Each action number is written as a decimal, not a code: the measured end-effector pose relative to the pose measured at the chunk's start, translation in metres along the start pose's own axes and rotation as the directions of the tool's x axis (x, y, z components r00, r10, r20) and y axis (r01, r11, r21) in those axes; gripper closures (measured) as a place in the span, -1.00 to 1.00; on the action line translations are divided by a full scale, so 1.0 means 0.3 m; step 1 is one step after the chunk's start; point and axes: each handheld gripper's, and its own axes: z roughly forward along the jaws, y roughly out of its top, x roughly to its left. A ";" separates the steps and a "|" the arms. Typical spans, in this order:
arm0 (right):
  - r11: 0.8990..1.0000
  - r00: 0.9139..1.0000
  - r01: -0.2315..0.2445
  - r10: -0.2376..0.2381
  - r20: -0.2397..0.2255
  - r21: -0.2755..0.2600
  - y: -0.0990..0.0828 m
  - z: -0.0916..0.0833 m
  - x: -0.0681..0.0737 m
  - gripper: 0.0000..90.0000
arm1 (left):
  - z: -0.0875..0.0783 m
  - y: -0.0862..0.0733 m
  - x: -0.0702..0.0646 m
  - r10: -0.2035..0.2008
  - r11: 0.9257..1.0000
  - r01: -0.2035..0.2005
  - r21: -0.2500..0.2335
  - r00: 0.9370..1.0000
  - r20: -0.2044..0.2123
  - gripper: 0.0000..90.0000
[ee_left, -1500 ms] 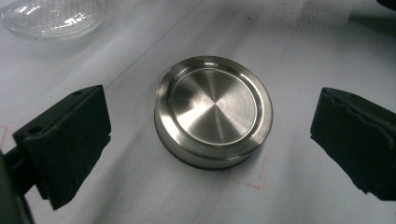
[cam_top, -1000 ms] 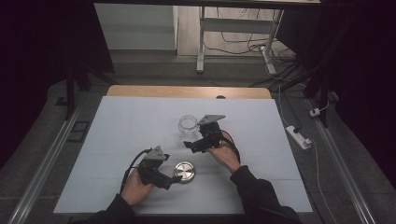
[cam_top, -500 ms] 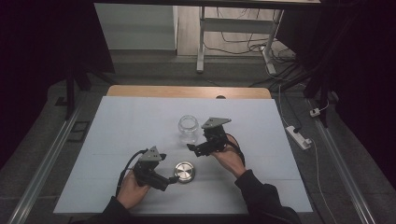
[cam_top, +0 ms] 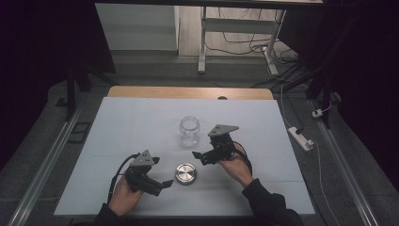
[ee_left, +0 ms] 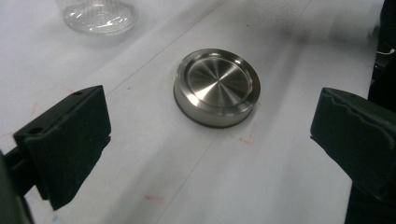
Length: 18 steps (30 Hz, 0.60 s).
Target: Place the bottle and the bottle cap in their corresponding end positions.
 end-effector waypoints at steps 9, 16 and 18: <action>1.000 1.000 0.013 -0.013 0.012 -0.010 -0.039 -0.052 0.025 -1.00 | -0.044 -0.037 0.009 -0.011 0.999 0.013 0.029 0.999 -0.044 -1.00; 1.000 1.000 0.002 -0.001 0.015 -0.023 -0.063 -0.116 0.027 -1.00 | -0.098 -0.068 0.021 -0.058 0.998 0.058 0.003 0.996 -0.061 -1.00; 1.000 1.000 -0.005 0.005 0.015 -0.020 -0.074 -0.133 0.025 -1.00 | -0.114 -0.079 0.025 -0.074 0.997 0.074 -0.007 0.995 -0.062 -1.00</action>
